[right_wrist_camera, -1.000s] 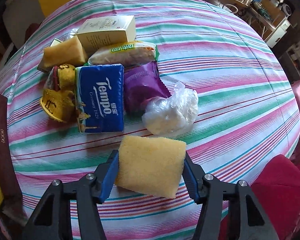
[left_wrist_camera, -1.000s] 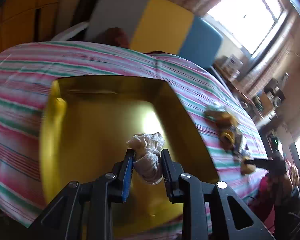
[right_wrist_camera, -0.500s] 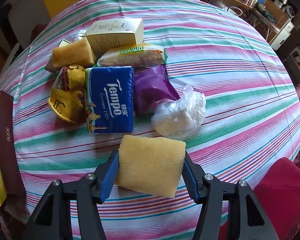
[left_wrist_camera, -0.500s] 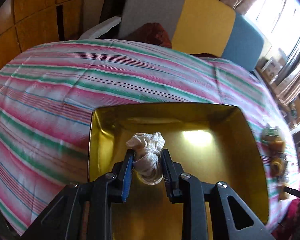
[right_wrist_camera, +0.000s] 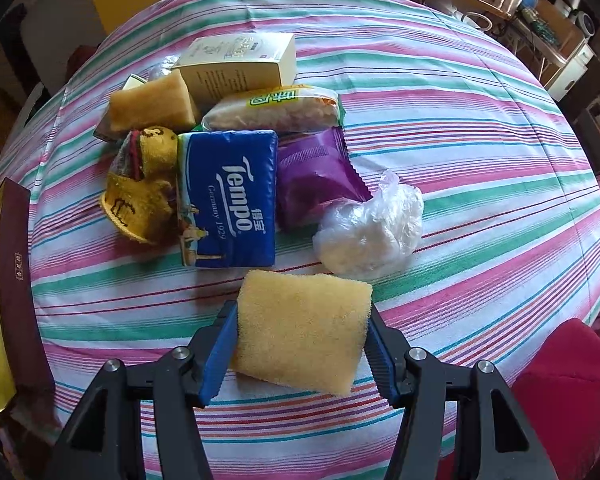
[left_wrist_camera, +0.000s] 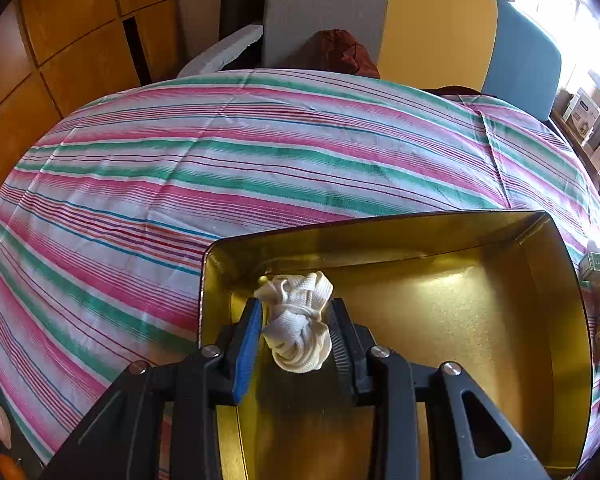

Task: Organize objects
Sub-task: 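Carry the white rope bundle over the gold tray with the left gripper, then release the rope bundle into the tray with the left gripper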

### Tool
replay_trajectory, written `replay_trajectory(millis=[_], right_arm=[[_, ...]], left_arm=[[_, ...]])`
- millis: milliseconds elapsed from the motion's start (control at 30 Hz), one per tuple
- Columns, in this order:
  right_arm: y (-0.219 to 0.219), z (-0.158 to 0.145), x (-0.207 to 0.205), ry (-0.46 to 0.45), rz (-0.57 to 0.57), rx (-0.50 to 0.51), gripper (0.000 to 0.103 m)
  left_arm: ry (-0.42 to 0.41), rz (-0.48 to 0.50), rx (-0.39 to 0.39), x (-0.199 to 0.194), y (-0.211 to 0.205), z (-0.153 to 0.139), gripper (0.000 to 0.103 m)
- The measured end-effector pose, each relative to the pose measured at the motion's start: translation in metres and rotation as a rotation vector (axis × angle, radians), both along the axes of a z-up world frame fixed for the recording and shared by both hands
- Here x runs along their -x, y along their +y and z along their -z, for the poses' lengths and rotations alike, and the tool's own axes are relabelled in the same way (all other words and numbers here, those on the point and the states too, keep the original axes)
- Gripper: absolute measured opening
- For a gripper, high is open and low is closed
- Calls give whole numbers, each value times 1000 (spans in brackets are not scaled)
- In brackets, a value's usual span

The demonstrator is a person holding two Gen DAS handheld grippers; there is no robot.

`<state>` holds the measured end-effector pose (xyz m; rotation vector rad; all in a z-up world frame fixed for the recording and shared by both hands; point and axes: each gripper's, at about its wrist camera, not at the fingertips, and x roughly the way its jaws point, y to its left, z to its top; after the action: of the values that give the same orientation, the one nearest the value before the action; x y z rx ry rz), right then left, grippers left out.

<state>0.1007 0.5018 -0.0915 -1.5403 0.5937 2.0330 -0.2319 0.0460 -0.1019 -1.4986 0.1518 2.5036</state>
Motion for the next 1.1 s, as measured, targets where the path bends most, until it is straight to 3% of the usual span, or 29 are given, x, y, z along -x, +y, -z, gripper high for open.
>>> replay_trajectory(millis=[200,300,633,800,1100], right_arm=[[-1,-3,-2,3,2,-2,60],[0,-6,-3,16,0,0,60],[-20,-21,1,154,-85,-6,59],[-28,-6,16,144,-129,-57,59],[-41,-28,5,220,-134,-115,59]], left_arm=[[73,6,-30,-29,-8,-29,40],[119,-9,-100,-59,-24,-49,40],[189,13,-156,-157,-38,-72,40],[209,25,-155,-177,-33,-77,40],[207,35,-141,-192,-28,-74,40]])
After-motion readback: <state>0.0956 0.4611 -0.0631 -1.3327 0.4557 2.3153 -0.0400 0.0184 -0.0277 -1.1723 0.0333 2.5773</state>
